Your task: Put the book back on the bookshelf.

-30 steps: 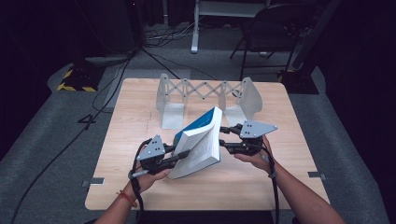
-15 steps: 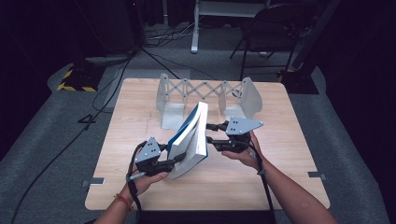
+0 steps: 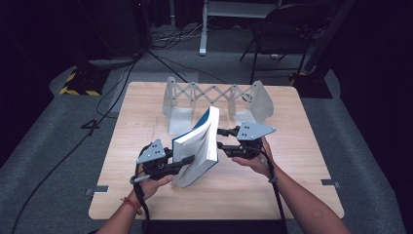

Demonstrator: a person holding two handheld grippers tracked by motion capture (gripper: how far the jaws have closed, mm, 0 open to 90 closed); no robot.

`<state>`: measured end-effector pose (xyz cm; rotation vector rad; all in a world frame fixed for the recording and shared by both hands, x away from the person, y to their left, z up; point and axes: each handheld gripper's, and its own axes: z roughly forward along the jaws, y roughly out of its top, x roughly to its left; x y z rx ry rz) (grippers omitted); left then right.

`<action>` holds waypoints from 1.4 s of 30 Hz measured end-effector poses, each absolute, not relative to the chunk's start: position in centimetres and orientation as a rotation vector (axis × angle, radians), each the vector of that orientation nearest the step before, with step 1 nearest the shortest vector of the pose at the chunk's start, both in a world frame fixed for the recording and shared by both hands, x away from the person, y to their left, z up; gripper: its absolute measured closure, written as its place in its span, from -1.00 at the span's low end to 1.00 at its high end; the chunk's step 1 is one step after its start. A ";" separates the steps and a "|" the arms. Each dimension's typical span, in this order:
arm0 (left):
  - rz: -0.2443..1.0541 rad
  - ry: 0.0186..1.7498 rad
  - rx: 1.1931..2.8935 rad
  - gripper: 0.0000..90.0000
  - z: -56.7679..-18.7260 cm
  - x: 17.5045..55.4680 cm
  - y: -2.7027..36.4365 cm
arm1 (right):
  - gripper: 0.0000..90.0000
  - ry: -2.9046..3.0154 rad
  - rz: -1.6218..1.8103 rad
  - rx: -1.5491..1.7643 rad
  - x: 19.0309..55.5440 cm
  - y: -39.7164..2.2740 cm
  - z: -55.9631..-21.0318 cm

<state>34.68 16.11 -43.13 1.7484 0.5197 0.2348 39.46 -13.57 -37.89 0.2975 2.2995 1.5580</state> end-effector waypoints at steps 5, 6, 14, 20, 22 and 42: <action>0.214 0.482 1.745 0.39 -42.7 35.2 14.6 | 0.31 2.273 1.545 0.320 39.4 -14.6 -37.8; 0.208 0.472 1.749 0.37 -42.6 35.3 14.1 | 0.33 2.255 1.568 0.332 39.4 -15.3 -37.5; 0.179 0.396 1.714 0.33 -41.3 36.2 11.8 | 0.33 2.233 1.531 0.342 38.9 -17.2 -36.8; 0.202 0.378 1.744 0.09 -40.4 35.4 11.8 | 0.33 2.208 1.558 0.347 38.3 -17.4 -36.4; 0.212 0.385 1.779 -0.09 -40.4 34.6 12.1 | 0.28 2.238 1.529 0.303 37.7 -16.8 -36.6; 0.534 0.605 1.959 -0.97 -43.6 30.8 8.1 | 0.18 2.347 1.502 0.233 36.2 -14.2 -38.7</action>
